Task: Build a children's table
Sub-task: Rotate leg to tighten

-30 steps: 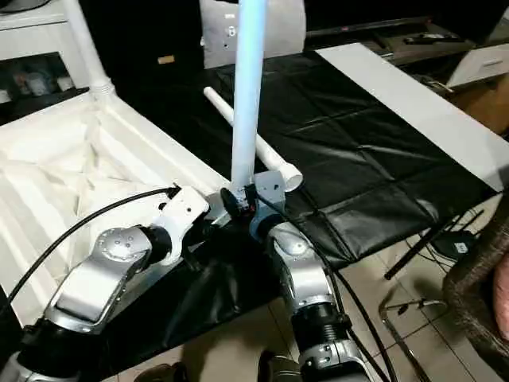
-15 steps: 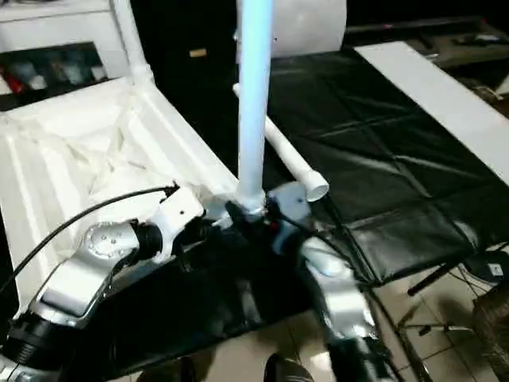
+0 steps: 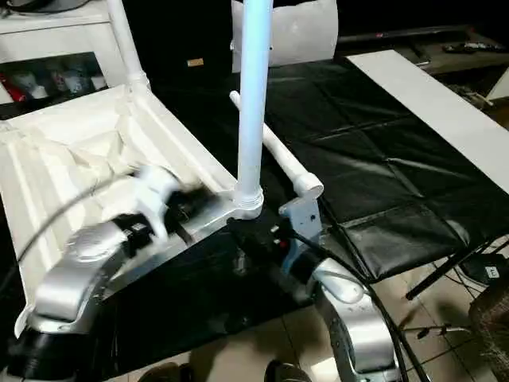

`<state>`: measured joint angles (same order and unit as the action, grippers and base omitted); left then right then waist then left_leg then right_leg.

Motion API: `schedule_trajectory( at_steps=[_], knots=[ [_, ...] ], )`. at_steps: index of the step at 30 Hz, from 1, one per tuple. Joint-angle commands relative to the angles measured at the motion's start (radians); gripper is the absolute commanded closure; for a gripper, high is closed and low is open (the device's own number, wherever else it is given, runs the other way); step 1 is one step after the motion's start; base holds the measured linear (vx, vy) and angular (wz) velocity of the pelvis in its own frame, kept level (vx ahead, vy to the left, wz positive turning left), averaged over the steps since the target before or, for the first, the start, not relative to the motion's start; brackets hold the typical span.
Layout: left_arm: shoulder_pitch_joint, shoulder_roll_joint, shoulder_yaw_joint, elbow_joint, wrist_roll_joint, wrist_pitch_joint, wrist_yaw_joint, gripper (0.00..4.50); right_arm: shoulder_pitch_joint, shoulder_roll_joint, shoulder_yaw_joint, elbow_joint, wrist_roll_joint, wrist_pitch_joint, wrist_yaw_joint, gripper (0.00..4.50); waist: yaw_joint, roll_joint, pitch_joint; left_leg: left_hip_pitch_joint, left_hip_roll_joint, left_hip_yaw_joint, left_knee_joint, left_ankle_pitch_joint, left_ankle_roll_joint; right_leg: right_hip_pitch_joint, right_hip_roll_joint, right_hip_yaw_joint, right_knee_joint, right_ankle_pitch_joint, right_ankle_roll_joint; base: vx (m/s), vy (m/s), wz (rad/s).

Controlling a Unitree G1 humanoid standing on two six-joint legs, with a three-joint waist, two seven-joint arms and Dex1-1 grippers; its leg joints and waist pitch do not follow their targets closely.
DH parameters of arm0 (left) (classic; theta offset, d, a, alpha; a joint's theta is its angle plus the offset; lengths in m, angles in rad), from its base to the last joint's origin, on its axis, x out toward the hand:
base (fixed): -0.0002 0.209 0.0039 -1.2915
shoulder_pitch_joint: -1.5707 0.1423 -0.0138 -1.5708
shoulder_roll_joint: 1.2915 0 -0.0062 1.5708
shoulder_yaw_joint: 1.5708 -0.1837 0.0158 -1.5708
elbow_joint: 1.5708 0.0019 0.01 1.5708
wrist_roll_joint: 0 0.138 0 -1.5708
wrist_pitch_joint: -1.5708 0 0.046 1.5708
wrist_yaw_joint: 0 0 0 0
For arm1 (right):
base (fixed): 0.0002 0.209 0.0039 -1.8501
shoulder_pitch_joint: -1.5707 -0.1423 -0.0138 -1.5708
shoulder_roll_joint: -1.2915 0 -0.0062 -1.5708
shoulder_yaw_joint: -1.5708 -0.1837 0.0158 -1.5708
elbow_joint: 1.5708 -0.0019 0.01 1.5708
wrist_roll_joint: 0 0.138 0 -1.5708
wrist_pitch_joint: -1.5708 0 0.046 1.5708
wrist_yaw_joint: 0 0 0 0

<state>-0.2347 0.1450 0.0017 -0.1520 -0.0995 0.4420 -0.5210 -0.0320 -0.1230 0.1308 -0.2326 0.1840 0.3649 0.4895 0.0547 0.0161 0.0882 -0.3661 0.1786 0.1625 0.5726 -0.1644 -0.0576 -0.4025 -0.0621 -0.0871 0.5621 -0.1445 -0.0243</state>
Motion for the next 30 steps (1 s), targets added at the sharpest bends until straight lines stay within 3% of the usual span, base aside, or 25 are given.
schedule_trajectory(
  at_steps=[1,2,3,5,6,7,8,9,10,11,12,13,14,15,16,17,18,19,20,21,22,24,26,28,30],
  knots=[
    [0.026,-0.018,0.051,-0.06,-0.019,0.024,0.076,3.44,0.004,-0.006,0.007,-0.037,-0.015,0.039,-0.018,0.0,-0.001,0.001,-0.071,0.009,0.044,-0.017,-0.064,-0.339,0.026,0.045,-0.076,0.041,-0.092,-0.543,-0.071,0.0,0.0,0.0],
    [0.053,-0.037,0.07,-0.113,-0.027,0.055,0.105,3.44,-0.002,-0.009,0.01,-0.039,-0.026,0.049,-0.023,0.0,-0.003,-0.003,-0.07,0.013,0.039,-0.015,-0.06,-0.356,0.027,0.038,-0.074,0.038,-0.1,-0.584,-0.052,0.0,0.0,0.0],
    [0.086,-0.057,0.078,-0.167,-0.017,0.063,0.139,3.44,-0.012,-0.023,0.022,-0.037,-0.055,0.04,-0.02,0.0,0.0,0.007,-0.058,-0.045,0.04,-0.07,-0.101,-0.432,0.047,0.08,-0.08,-0.025,-0.074,-0.595,-0.06,-0.03,-0.003,0.22],
    [0.12,-0.094,0.088,-0.216,-0.005,0.068,0.188,3.44,-0.029,-0.03,0.028,-0.028,-0.079,0.037,-0.037,0.0,-0.018,0.025,-0.063,-0.03,0.096,-0.154,-0.131,-0.638,0.002,0.076,-0.061,-0.03,-0.024,-0.425,-0.074,-0.022,-0.022,0.38],
    [0.132,-0.112,0.094,-0.232,-0.002,0.075,0.209,3.44,-0.034,-0.029,0.026,-0.024,-0.081,0.04,-0.045,0.0,-0.029,0.041,-0.058,-0.021,0.134,-0.22,-0.17,-0.774,-0.019,0.069,-0.034,-0.02,0.055,-0.268,-0.105,0.023,-0.09,0.62],
    [0.132,-0.113,0.093,-0.233,-0.001,0.076,0.21,3.44,-0.034,-0.029,0.026,-0.023,-0.082,0.039,-0.046,0.0,-0.037,0.036,-0.055,-0.005,0.136,-0.263,-0.182,-0.803,0.003,0.048,-0.01,-0.005,0.113,-0.237,-0.123,0.023,-0.09,0.62],
    [0.149,-0.138,0.09,-0.258,0.029,0.11,0.263,3.44,-0.044,-0.036,0.028,-0.02,-0.096,0.029,-0.061,0.0,-0.03,0.018,-0.057,0.002,0.129,-0.269,-0.178,-0.78,0.022,0.034,-0.003,0.01,0.129,-0.244,-0.136,0.029,-0.147,0.77],
    [0.155,-0.145,0.086,-0.266,0.042,0.126,0.285,3.44,-0.048,-0.04,0.028,-0.02,-0.097,0.032,-0.064,0.0,-0.027,0.007,-0.058,-0.001,0.108,-0.269,-0.167,-0.729,0.056,0.029,-0.007,0.031,0.129,-0.255,-0.153,0.002,-0.209,0.83],
    [0.168,-0.144,0.065,-0.273,0.071,0.155,0.316,3.44,-0.055,-0.046,0.026,-0.024,-0.095,0.046,-0.071,0.0,0.006,-0.042,-0.053,-0.055,-0.063,-0.16,0.006,-0.459,0.058,0.033,-0.12,0.069,-0.068,-0.567,-0.26,0.002,-0.209,0.83],
    [0.171,-0.141,0.06,-0.274,0.073,0.156,0.317,3.44,-0.055,-0.045,0.024,-0.024,-0.092,0.05,-0.072,0.0,0.021,-0.058,-0.063,-0.019,-0.079,-0.096,0.134,-0.268,0.064,0.025,-0.189,0.042,-0.126,-0.744,-0.192,-0.048,-0.223,0.61],
    [0.179,-0.135,0.046,-0.276,0.08,0.157,0.321,3.44,-0.056,-0.045,0.02,-0.023,-0.086,0.061,-0.075,0.0,0.034,-0.058,-0.057,-0.065,-0.057,-0.089,0.166,-0.086,0.043,0.054,-0.22,0.042,-0.128,-0.88,0.037,-0.047,-0.195,0.51],
    [0.191,-0.127,0.026,-0.281,0.093,0.158,0.324,3.44,-0.055,-0.043,0.011,-0.02,-0.089,0.071,-0.089,0.0,0.039,-0.065,-0.051,-0.079,-0.045,-0.087,0.203,-0.092,0.053,0.044,-0.261,0.053,-0.125,-0.926,0.152,-0.047,-0.195,0.51],
    [0.196,-0.12,0.015,-0.289,0.099,0.17,0.325,3.44,-0.056,-0.032,0.001,-0.016,-0.09,0.076,-0.107,0.0,0.038,-0.07,-0.062,-0.106,-0.045,-0.095,0.216,-0.12,0.049,0.076,-0.272,0.068,-0.101,-0.873,0.168,-0.014,-0.137,0.52],
    [0.202,-0.117,0.008,-0.295,0.104,0.181,0.329,3.44,-0.055,-0.025,-0.007,-0.013,-0.092,0.089,-0.121,0.0,0.049,-0.066,-0.072,-0.118,-0.032,-0.11,0.224,-0.182,0.047,0.103,-0.321,0.087,-0.082,-0.696,0.154,-0.023,-0.074,0.57],
    [0.212,-0.11,-0.005,-0.309,0.107,0.18,0.328,3.44,-0.053,-0.014,-0.015,-0.02,-0.071,0.138,-0.12,0.0,0.049,-0.052,-0.079,-0.075,-0.021,-0.118,0.188,-0.22,0.016,0.1,-0.284,0.123,-0.068,-0.529,0.035,-0.023,-0.074,0.57],
    [0.215,-0.107,-0.009,-0.313,0.104,0.178,0.322,3.44,-0.051,-0.011,-0.018,-0.025,-0.061,0.155,-0.116,0.0,0.062,-0.053,-0.069,-0.066,-0.011,-0.106,0.119,-0.175,0.035,0.139,-0.221,0.087,-0.063,-0.394,-0.152,-0.035,-0.026,0.35],
    [0.217,-0.105,-0.009,-0.323,0.099,0.185,0.317,3.16,-0.048,-0.013,-0.015,-0.031,-0.046,0.174,-0.106,0.0,0.063,-0.044,-0.07,-0.048,0.0,-0.099,0.077,-0.119,0.052,0.131,-0.185,0.051,-0.055,-0.336,-0.202,0.0,0.0,0.0],
    [0.218,-0.105,-0.006,-0.328,0.096,0.193,0.317,3.1,-0.047,-0.016,-0.012,-0.033,-0.041,0.179,-0.101,0.0,0.054,-0.01,-0.08,-0.013,0.036,-0.095,0.006,0.005,0.11,0.116,-0.111,-0.007,-0.038,-0.269,-0.192,0.0,0.0,0.0],
    [0.22,-0.106,0.0,-0.332,0.088,0.196,0.312,3.1,-0.043,-0.025,-0.001,-0.035,-0.044,0.174,-0.091,0.0,0.024,0.02,-0.094,0.028,0.12,-0.147,-0.019,0.073,0.171,0.074,-0.057,-0.024,0.033,-0.142,-0.132,-0.033,0.076,-0.05],
    [0.221,-0.102,0.006,-0.337,0.091,0.206,0.317,3.06,-0.04,-0.037,0.012,-0.039,-0.044,0.166,-0.081,0.0,0.024,0.029,-0.098,0.042,0.137,-0.152,-0.017,0.057,0.178,0.06,-0.058,-0.015,0.038,-0.109,-0.115,-0.009,0.097,-0.06],
    [0.221,-0.089,0.012,-0.337,0.1,0.228,0.322,2.96,-0.035,-0.043,0.021,-0.044,-0.037,0.165,-0.07,0.0,0.013,0.013,-0.084,0.03,0.138,-0.146,-0.027,-0.067,0.167,0.063,-0.079,0.007,0.031,-0.094,-0.116,-0.009,0.097,-0.06],
    [0.215,-0.053,0.023,-0.326,0.124,0.268,0.331,2.72,-0.03,-0.048,0.035,-0.05,-0.022,0.169,-0.05,0.0,0.008,0.01,-0.067,0.003,0.086,-0.116,-0.035,-0.311,0.081,0.092,-0.111,0.023,-0.008,-0.213,-0.13,-0.057,0.056,-0.07],
    [0.209,-0.013,0.027,-0.308,0.135,0.281,0.322,2.69,-0.033,-0.049,0.05,-0.044,-0.026,0.182,-0.037,0.0,0.004,-0.003,-0.064,0.015,0.056,-0.101,-0.031,-0.431,0.005,0.088,-0.124,0.026,-0.051,-0.457,-0.085,-0.083,0.027,-0.07],
    [0.198,0.012,0.04,-0.295,0.133,0.284,0.313,2.69,-0.042,-0.064,0.073,-0.036,-0.045,0.199,-0.028,0.0,-0.012,-0.006,-0.057,0.018,0.039,-0.094,-0.024,-0.435,-0.012,0.077,-0.124,0.013,-0.087,-0.66,-0.006,-0.059,-0.01,-0.02],
    [0.184,0.047,0.064,-0.279,0.137,0.294,0.308,2.69,-0.048,-0.072,0.089,-0.036,-0.038,0.242,-0.018,0.0,-0.02,-0.005,-0.061,0.019,0.035,-0.096,-0.023,-0.428,-0.009,0.075,-0.119,0.005,-0.096,-0.687,0.024,0.0,0.0,0.0]
  ],
)
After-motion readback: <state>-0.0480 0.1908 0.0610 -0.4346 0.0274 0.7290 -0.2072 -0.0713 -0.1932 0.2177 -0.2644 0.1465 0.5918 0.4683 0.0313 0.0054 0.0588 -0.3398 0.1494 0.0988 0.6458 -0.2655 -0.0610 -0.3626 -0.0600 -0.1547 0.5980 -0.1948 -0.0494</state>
